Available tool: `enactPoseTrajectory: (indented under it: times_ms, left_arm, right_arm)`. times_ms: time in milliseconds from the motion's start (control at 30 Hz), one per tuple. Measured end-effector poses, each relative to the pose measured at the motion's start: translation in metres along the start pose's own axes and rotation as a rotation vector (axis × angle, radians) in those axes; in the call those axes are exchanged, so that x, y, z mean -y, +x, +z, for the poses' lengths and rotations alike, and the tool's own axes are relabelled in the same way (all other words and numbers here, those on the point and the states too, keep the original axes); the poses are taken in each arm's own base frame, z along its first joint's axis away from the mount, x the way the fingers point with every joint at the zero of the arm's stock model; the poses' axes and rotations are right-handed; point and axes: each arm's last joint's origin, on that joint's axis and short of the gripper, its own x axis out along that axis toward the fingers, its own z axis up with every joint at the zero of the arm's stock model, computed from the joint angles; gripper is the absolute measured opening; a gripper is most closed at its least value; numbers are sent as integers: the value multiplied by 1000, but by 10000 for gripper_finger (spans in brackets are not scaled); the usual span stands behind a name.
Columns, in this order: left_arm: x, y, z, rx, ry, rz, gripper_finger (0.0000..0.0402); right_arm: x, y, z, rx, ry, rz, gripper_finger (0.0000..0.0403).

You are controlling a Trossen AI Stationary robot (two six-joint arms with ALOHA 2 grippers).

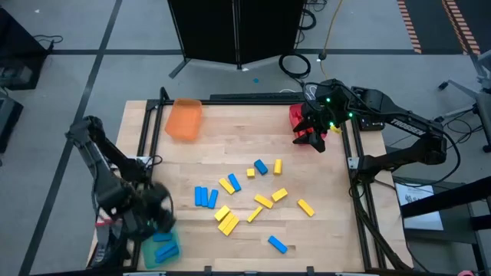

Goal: Sort blocks
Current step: Put the blue block into the green transparent bin

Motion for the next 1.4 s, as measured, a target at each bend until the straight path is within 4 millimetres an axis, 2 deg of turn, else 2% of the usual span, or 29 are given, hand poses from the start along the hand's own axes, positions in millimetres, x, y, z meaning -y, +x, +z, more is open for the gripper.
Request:
enactPoseTrajectory:
  times_ms: [100,200,433,633,800,933,1233,1400]
  left_arm:
    - [-9,-10,25,134,-190,3,200]
    - [-11,-10,46,223,-308,5,200]
    - [-2,7,89,288,-281,84,200]
    - [12,19,140,372,-122,14,200]
    - [18,15,186,492,88,-97,200]
    - [14,12,218,554,231,-139,200]
    - [-2,29,264,518,519,-113,200]
    - [1,44,279,510,683,-152,200]
  right_arm:
    - [0,0,0,0,0,0,235]
    - [0,0,0,0,0,0,235]
    - [0,0,0,0,0,0,235]
    - [0,0,0,-1,0,1,235]
    - [0,0,0,-1,4,0,235]
    - [0,0,0,-1,38,0,235]
    - [0,0,0,-2,80,0,235]
    - [0,0,0,-1,89,1,235]
